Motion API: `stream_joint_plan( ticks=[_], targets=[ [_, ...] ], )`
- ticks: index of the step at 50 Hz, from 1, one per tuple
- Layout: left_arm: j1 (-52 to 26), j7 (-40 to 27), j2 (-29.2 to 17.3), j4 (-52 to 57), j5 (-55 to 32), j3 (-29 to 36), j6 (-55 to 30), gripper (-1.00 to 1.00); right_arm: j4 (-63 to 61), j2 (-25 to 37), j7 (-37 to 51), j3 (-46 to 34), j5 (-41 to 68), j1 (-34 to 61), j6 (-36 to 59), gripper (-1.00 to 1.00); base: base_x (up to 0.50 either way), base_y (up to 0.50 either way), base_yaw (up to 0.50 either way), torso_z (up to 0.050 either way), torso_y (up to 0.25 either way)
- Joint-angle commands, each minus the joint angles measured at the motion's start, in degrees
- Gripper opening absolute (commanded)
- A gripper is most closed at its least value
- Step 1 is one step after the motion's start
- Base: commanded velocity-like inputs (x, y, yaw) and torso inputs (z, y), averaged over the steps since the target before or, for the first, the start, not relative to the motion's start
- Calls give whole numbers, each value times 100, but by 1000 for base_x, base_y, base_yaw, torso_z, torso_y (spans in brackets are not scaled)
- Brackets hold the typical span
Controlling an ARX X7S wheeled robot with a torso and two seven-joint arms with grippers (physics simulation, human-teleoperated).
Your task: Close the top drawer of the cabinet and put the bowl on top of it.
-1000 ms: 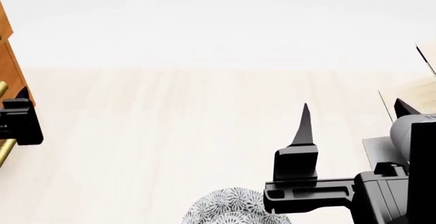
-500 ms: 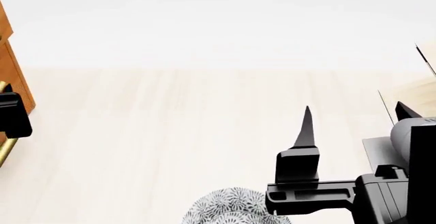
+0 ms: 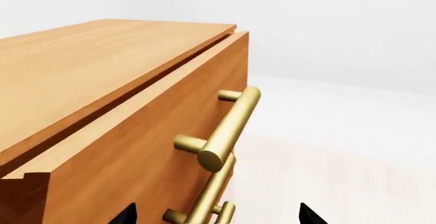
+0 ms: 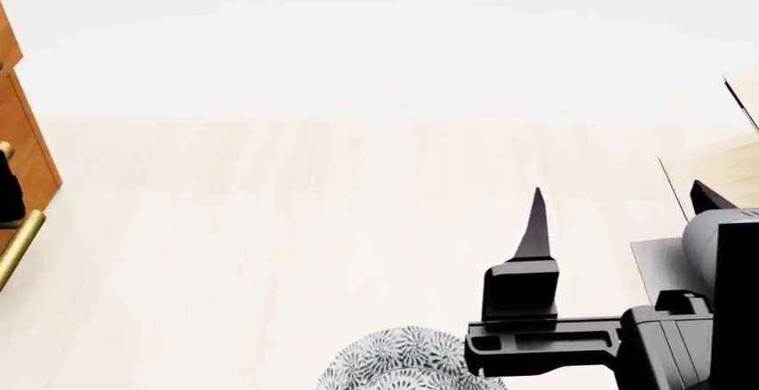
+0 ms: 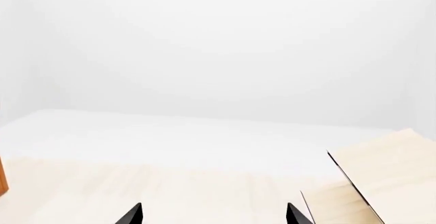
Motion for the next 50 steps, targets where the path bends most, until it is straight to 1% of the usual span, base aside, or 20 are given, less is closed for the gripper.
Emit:
stream_joint_plan(
  ticks=[1, 14, 23, 25, 31, 41, 43, 50],
  targets=[
    [-109, -102, 57, -360, 222, -28, 203, 100, -13, -10, -109, 46, -120, -97, -17, 100, 0, 0, 0, 0, 0],
    [-221, -77, 123, -695, 426, 96, 363, 100, -8, 30, -162, 92, -157, -176, -56, 100, 0, 0, 0, 0, 0],
    [-501, -47, 202, -1129, 695, 295, 489, 100, -27, 8, -224, 97, -238, -246, -68, 100, 0, 0, 0, 0, 0],
    [-576, -17, 194, -1251, 811, 435, 475, 100, -15, 34, -180, 77, -181, -204, -84, 100, 0, 0, 0, 0, 0],
    [-614, 47, 250, -1558, 856, 406, 631, 100, -23, 15, -194, 61, -240, -244, -87, 100, 0, 0, 0, 0, 0],
    [-656, -30, 206, -1528, 877, 372, 610, 100, -33, 28, -228, 54, -254, -258, -113, 100, 0, 0, 0, 0, 0],
    [-652, -112, 179, -1474, 954, 422, 587, 100, -38, 9, -272, 49, -310, -284, -102, 100, 0, 0, 0, 0, 0],
    [-662, -319, 216, -1459, 864, 181, 585, 100, -34, -17, -301, 12, -356, -293, -111, 100, 0, 0, 0, 0, 0]
  ],
)
